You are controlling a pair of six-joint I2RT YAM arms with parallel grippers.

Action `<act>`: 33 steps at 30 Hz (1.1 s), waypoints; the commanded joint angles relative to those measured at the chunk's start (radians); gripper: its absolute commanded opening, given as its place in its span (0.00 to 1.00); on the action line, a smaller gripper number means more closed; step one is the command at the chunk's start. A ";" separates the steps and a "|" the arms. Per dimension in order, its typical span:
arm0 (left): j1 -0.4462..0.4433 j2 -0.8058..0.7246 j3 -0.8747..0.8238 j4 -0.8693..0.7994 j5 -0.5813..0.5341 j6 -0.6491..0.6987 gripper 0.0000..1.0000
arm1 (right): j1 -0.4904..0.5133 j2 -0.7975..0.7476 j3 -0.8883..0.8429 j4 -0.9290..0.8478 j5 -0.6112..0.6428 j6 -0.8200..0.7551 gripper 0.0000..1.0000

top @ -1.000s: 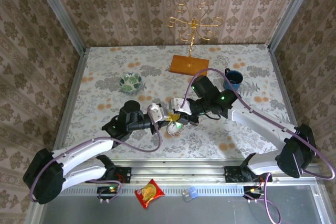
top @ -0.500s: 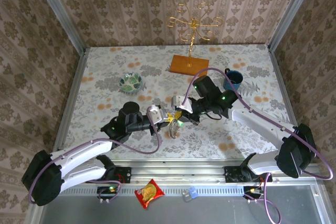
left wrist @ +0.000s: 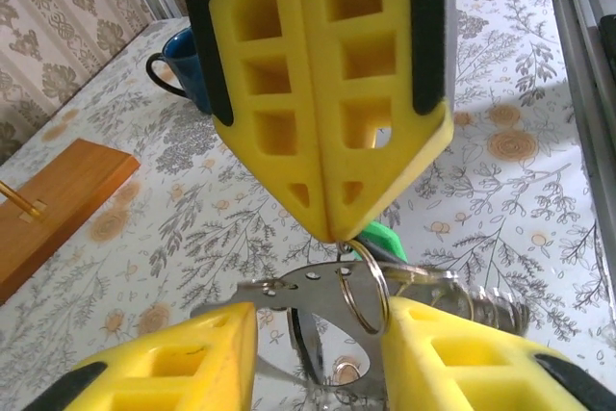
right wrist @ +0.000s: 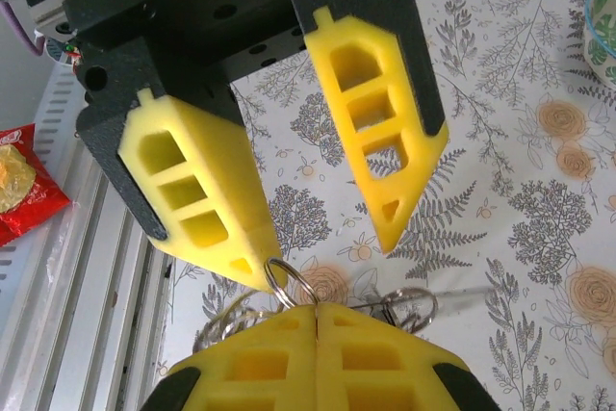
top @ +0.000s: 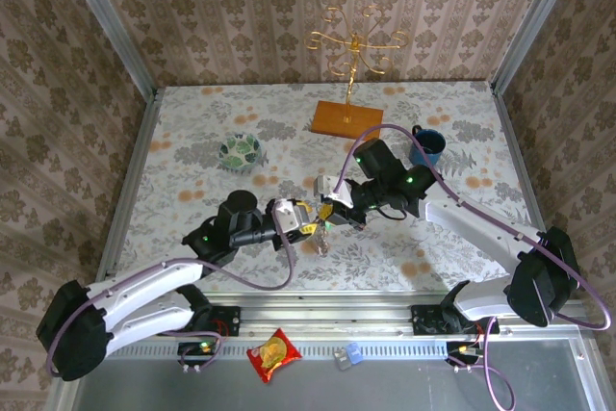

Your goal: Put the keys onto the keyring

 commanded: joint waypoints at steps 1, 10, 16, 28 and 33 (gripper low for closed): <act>-0.010 -0.025 0.025 -0.033 -0.035 0.060 0.42 | 0.001 -0.008 0.025 -0.011 -0.016 -0.006 0.00; -0.029 0.051 0.049 0.030 -0.006 0.061 0.40 | 0.011 0.000 0.038 -0.009 -0.031 0.006 0.00; -0.035 0.063 0.043 0.073 -0.042 0.049 0.21 | 0.013 -0.006 0.035 -0.011 -0.028 0.005 0.00; -0.035 0.024 0.021 0.106 -0.033 0.006 0.00 | 0.010 -0.017 0.025 -0.011 0.042 0.020 0.00; -0.033 0.016 -0.007 0.157 -0.026 -0.020 0.00 | -0.021 -0.034 -0.024 0.006 0.063 0.062 0.00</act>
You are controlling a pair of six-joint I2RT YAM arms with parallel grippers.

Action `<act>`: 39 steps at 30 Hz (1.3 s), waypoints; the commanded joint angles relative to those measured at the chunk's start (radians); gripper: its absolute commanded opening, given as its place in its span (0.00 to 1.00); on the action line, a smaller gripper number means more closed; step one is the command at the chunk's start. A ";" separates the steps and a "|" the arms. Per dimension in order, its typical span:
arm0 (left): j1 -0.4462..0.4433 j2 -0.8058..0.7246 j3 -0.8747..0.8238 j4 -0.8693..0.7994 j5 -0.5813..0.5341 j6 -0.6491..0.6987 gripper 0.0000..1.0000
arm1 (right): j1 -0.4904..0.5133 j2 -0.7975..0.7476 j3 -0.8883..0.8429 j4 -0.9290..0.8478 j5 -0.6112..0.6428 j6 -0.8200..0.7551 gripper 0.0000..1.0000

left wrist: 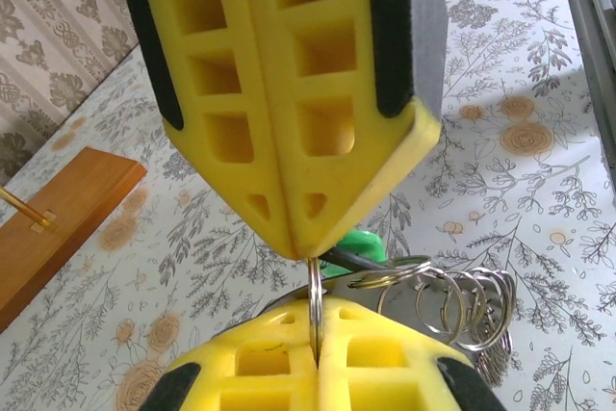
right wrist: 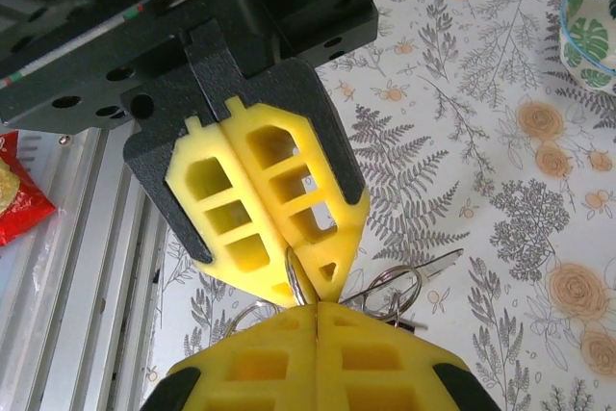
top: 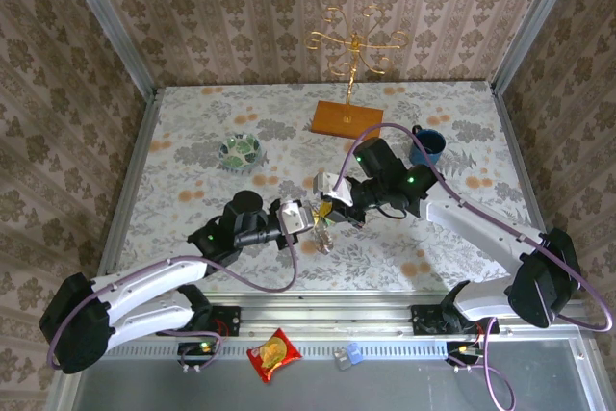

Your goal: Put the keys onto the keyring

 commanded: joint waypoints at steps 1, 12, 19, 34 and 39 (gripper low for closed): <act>0.002 -0.031 -0.021 0.123 0.015 -0.046 0.00 | -0.023 -0.023 -0.046 0.005 0.036 0.050 0.00; 0.002 -0.007 -0.059 0.225 0.024 -0.093 0.00 | -0.030 -0.060 -0.125 0.171 -0.039 0.154 0.30; 0.047 0.007 -0.080 0.291 0.141 -0.171 0.00 | -0.036 -0.149 -0.220 0.333 -0.069 0.107 0.39; 0.061 0.031 -0.132 0.433 0.194 -0.183 0.00 | -0.015 -0.193 -0.270 0.335 -0.039 0.031 0.41; 0.058 0.048 -0.139 0.468 0.210 -0.191 0.00 | 0.007 -0.193 -0.282 0.360 -0.025 0.035 0.41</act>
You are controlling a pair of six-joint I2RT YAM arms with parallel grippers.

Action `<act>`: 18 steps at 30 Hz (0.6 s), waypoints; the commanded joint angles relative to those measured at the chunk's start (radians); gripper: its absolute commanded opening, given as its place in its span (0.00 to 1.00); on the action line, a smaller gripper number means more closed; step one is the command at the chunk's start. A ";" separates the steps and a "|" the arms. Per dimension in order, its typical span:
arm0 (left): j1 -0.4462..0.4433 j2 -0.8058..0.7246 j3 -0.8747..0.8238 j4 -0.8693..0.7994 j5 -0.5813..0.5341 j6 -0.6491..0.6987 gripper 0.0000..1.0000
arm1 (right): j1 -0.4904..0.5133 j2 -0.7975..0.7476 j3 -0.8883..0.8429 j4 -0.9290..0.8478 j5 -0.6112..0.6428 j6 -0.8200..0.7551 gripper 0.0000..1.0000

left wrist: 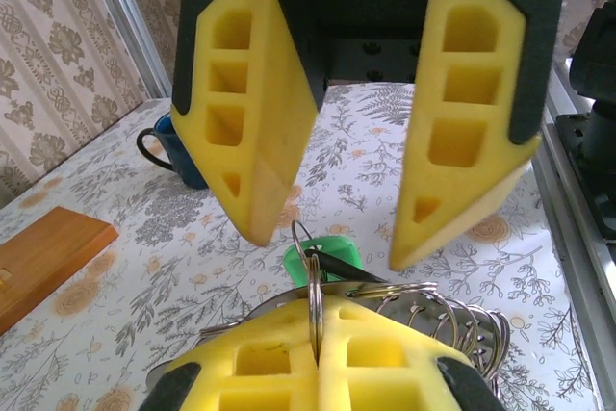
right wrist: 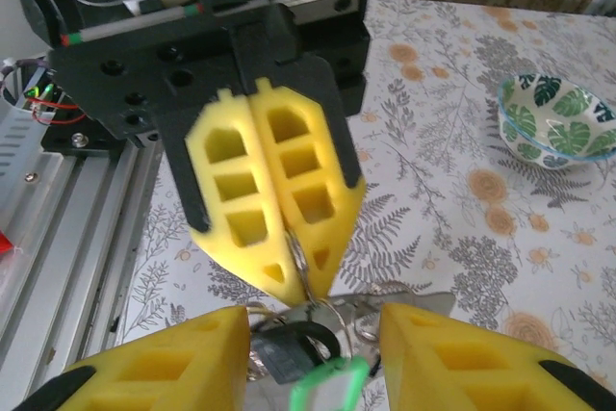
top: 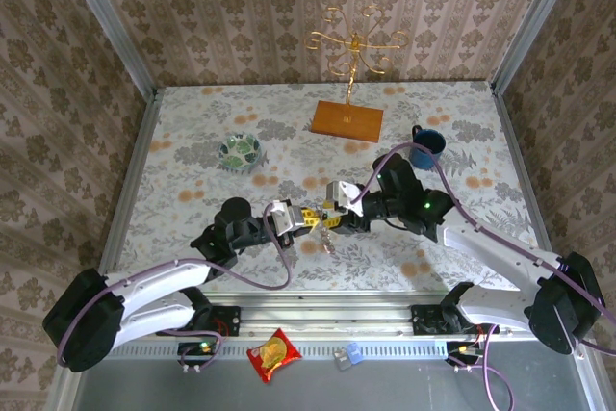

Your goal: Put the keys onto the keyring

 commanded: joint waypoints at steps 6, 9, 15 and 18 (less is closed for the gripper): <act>0.003 0.009 0.001 0.086 0.066 -0.024 0.00 | 0.010 -0.009 -0.008 0.021 -0.006 -0.008 0.33; 0.003 0.015 0.007 0.082 0.086 -0.021 0.00 | 0.010 0.007 0.007 0.000 -0.019 -0.017 0.30; 0.003 0.017 0.015 0.076 0.097 -0.018 0.00 | 0.016 0.040 0.052 -0.087 -0.028 -0.061 0.20; 0.003 0.004 0.022 0.033 0.069 -0.008 0.00 | 0.017 0.026 0.055 -0.098 -0.019 -0.053 0.27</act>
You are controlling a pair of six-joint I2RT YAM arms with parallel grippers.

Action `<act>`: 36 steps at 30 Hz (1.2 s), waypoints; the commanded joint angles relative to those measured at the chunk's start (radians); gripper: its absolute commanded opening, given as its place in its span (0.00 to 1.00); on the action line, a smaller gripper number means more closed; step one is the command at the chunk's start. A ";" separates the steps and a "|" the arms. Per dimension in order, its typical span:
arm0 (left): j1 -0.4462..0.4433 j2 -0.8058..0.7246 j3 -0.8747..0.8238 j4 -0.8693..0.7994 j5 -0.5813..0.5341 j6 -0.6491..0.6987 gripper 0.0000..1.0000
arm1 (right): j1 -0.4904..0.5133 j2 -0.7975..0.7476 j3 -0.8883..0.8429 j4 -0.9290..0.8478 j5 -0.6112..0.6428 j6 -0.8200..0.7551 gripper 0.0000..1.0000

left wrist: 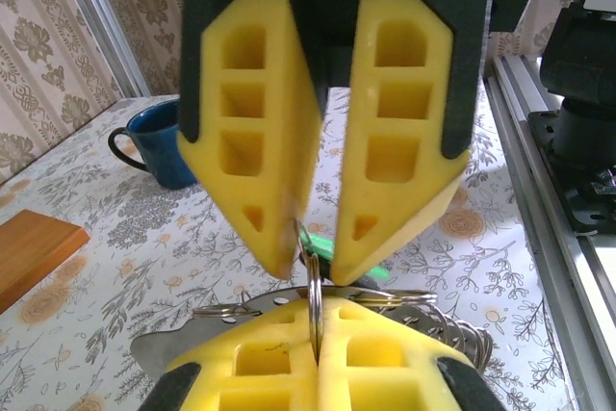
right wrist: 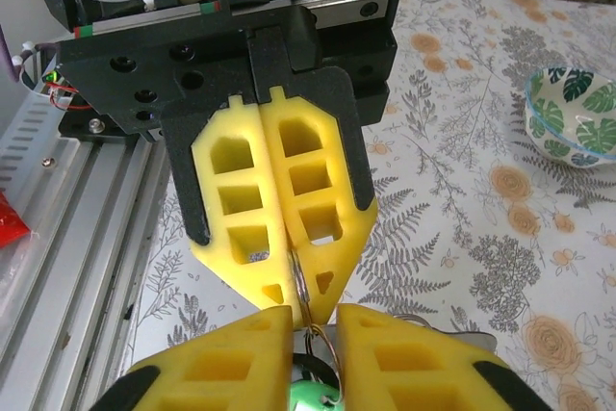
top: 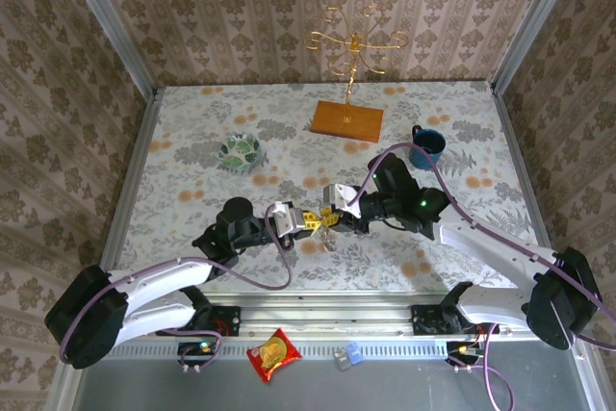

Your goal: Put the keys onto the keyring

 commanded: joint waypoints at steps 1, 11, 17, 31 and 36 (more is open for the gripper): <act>0.001 -0.026 0.026 0.006 0.008 0.003 0.00 | 0.006 -0.016 0.023 -0.046 0.001 -0.009 0.33; 0.002 -0.135 0.062 -0.155 -0.036 0.085 0.00 | -0.004 -0.123 -0.106 0.064 0.125 0.143 0.50; 0.002 -0.133 0.069 -0.158 -0.027 0.077 0.00 | 0.029 -0.089 -0.122 0.130 0.118 0.162 0.50; 0.000 -0.133 0.073 -0.152 -0.018 0.071 0.00 | 0.033 -0.050 -0.112 0.182 0.090 0.173 0.30; 0.000 -0.136 0.077 -0.151 -0.019 0.072 0.00 | 0.031 -0.030 -0.095 0.161 0.094 0.173 0.26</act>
